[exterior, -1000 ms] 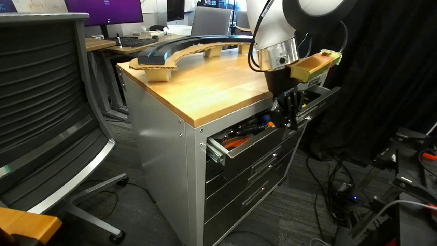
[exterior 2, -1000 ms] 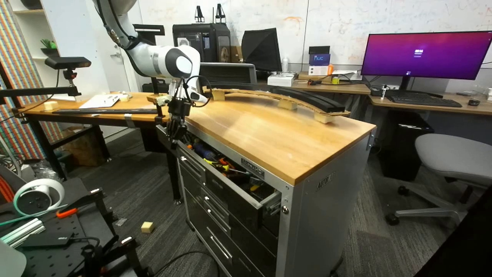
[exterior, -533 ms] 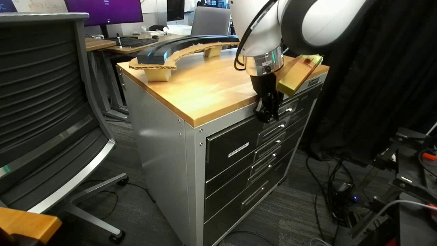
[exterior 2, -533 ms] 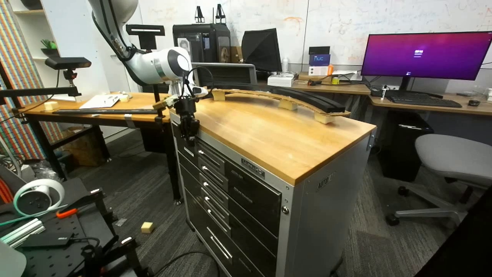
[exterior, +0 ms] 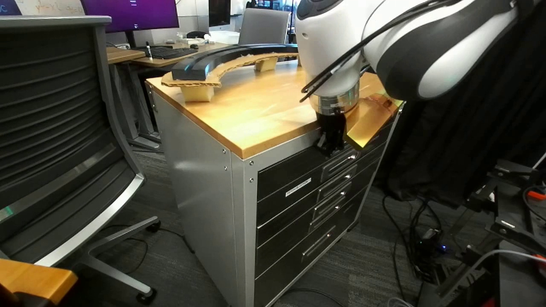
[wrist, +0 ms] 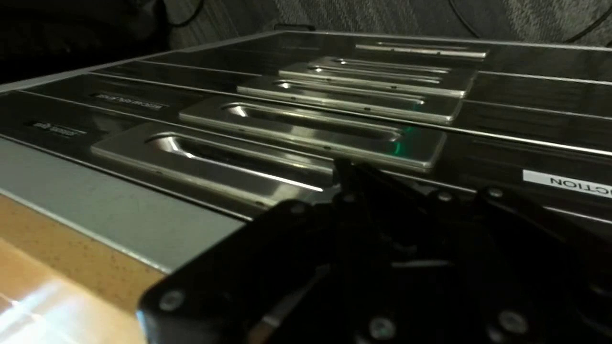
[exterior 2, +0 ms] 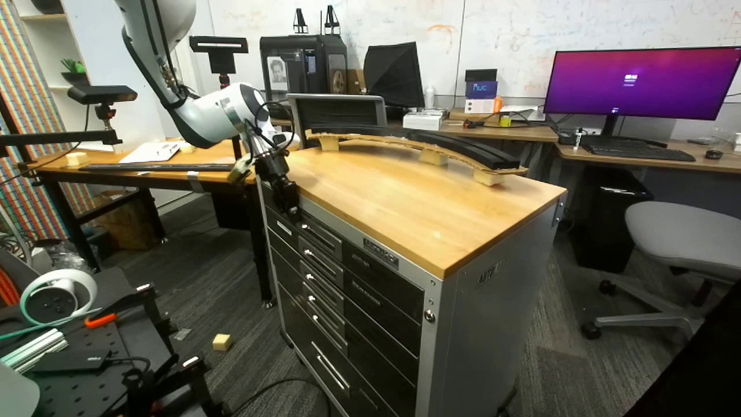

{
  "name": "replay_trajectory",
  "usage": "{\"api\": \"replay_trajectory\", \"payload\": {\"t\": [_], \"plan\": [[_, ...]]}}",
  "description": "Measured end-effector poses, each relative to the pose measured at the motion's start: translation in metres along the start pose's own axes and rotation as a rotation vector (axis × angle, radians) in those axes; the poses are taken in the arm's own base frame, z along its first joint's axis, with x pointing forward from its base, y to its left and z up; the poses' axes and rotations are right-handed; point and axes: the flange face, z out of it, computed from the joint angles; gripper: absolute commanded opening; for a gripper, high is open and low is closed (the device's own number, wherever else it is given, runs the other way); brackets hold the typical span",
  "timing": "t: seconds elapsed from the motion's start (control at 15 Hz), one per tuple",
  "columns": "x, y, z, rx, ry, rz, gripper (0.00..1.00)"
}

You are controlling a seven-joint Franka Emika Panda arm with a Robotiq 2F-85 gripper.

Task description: Put the screwdriver in the open drawer then close the drawer

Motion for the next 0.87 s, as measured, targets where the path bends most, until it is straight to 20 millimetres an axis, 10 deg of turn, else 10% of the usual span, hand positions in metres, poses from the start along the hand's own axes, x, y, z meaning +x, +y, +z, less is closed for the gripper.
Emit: {"api": "replay_trajectory", "payload": {"t": [0.2,0.53,0.87], "plan": [[-0.007,0.002,-0.013,0.002,0.039,0.028,0.61],[-0.016,0.045,-0.098,0.145,-0.006,0.019,0.98],[-0.031,0.101,-0.202,0.370,-0.150,-0.098,1.00]]}}
